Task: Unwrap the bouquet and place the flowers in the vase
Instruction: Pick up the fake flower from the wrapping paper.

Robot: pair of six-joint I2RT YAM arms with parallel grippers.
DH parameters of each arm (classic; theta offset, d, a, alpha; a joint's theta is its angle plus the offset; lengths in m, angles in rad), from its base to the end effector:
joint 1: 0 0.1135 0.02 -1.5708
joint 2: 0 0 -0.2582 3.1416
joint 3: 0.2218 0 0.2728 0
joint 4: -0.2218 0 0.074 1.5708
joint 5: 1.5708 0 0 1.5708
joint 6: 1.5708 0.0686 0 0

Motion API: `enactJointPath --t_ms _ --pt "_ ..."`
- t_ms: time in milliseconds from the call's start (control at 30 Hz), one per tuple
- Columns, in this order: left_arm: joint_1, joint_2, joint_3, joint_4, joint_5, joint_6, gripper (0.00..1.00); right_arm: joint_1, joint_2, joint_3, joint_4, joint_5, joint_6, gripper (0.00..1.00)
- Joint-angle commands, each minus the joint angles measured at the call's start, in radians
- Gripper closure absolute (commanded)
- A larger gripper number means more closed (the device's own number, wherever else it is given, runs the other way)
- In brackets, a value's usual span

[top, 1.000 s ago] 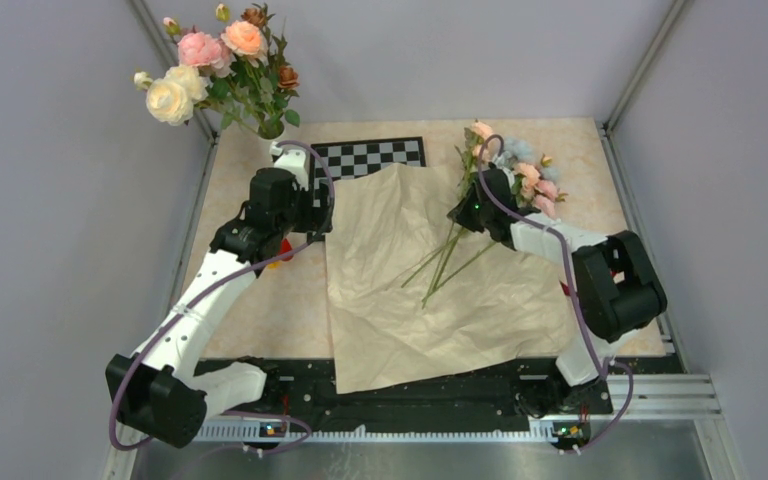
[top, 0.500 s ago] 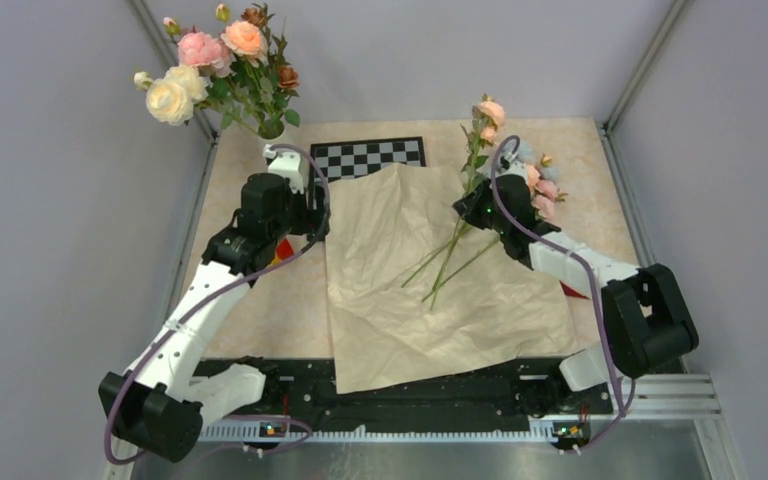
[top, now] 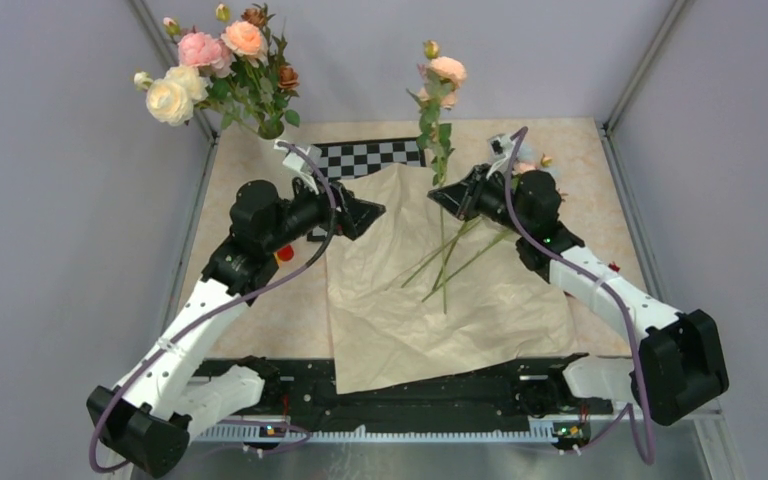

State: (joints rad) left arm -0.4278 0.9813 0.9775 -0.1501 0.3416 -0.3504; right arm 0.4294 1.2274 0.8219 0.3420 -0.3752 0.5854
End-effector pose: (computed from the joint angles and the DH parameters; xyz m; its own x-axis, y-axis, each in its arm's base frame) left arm 0.2450 -0.1370 0.3659 -0.3686 -0.1874 -0.9105 0.6022 0.6980 -0.3874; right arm 0.2976 0.1639 0.2980 -0.4458 0.3613 -0.8190 -0.5681 0.5928 0.5708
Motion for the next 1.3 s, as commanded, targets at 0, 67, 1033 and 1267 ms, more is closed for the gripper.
enactJointPath --t_ms 0,67,1033,1267 --pt "-0.04 -0.019 -0.012 0.373 0.217 -0.247 0.01 0.095 0.022 0.107 0.086 -0.227 0.0 1.0" --pt "-0.04 -0.011 -0.015 0.435 0.227 -0.323 0.01 0.141 0.039 0.136 0.119 -0.269 0.03 1.0" --pt "-0.04 0.023 -0.079 0.562 0.145 -0.545 0.58 0.269 0.094 0.247 0.067 -0.393 0.007 1.0" --pt "-0.042 0.041 -0.066 0.557 0.159 -0.541 0.79 0.278 0.071 0.255 -0.034 -0.352 -0.057 1.0"
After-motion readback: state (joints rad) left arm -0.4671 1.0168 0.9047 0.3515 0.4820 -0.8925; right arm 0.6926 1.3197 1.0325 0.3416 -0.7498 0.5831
